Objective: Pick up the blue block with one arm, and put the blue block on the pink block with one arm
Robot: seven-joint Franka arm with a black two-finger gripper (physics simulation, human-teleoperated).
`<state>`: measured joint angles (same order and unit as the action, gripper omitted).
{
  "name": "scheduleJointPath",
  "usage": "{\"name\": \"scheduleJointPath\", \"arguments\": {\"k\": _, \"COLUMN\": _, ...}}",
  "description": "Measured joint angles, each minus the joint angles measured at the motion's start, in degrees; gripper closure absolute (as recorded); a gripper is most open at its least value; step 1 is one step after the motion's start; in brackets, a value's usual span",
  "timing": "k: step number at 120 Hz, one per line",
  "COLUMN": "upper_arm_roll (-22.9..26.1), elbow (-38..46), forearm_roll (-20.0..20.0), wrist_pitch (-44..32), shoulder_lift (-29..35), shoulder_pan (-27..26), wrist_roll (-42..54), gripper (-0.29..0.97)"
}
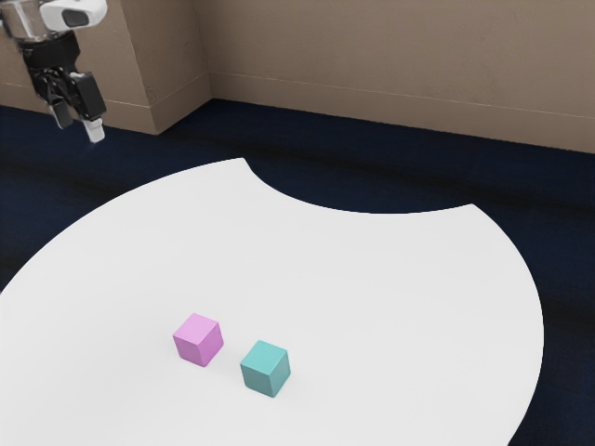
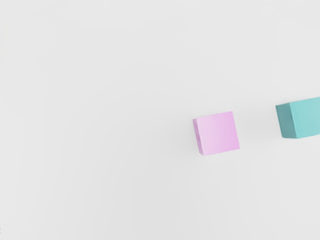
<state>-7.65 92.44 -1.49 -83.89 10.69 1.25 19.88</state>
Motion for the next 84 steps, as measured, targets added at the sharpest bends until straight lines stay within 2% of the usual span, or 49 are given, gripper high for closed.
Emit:
{"name": "scheduleJointPath", "arguments": {"k": 15, "upper_arm_roll": 0.09, "elbow": 0.05, "forearm_roll": 0.04, "wrist_pitch": -1.44, "shoulder_lift": -0.16, "shoulder_pan": -0.1, "wrist_roll": -1.93, "gripper": 0.0}}
{"name": "scheduleJointPath", "arguments": {"k": 29, "upper_arm_roll": 1.3, "elbow": 2.79, "forearm_roll": 0.27, "wrist_pitch": 1.67, "shoulder_lift": 1.47, "shoulder_pan": 0.11, "wrist_roll": -3.38, "gripper": 0.0}}
{"name": "scheduleJointPath", "arguments": {"k": 33, "upper_arm_roll": 2.61, "elbow": 5.65, "forearm_roll": 0.08, "wrist_pitch": 2.25, "shoulder_lift": 2.89, "shoulder_pan": 0.22, "wrist_roll": -3.5, "gripper": 0.0}}
{"name": "scheduleJointPath", "arguments": {"k": 41, "upper_arm_roll": 9.56, "elbow": 14.08, "forearm_roll": -1.41, "wrist_pitch": 1.08, "shoulder_lift": 6.25, "shoulder_pan": 0.16, "wrist_roll": -2.58, "gripper": 0.0}}
{"name": "scheduleJointPath", "arguments": {"k": 47, "upper_arm_roll": 14.02, "elbow": 20.13, "forearm_roll": -1.87, "wrist_pitch": -1.5, "shoulder_lift": 7.1, "shoulder_pan": -0.06, "wrist_roll": -0.86, "gripper": 0.0}}
{"name": "scheduleJointPath", "arguments": {"k": 56, "upper_arm_roll": 16.29, "elbow": 28.09, "forearm_roll": 0.08, "wrist_pitch": -8.13, "shoulder_lift": 7.12, "shoulder_pan": -0.09, "wrist_roll": 3.69, "gripper": 0.0}}
{"name": "scheduleJointPath", "arguments": {"k": 71, "upper_arm_roll": 17.48, "elbow": 30.81, "forearm_roll": 2.24, "wrist_pitch": -15.46, "shoulder_lift": 6.73, "shoulder_pan": 0.07, "wrist_roll": 11.13, "gripper": 0.0}}
{"name": "scheduleJointPath", "arguments": {"k": 84, "upper_arm_roll": 20.75, "elbow": 35.76, "forearm_roll": 2.62, "wrist_pitch": -20.89, "shoulder_lift": 6.72, "shoulder_pan": 0.0, "wrist_roll": 17.84, "gripper": 0.0}}
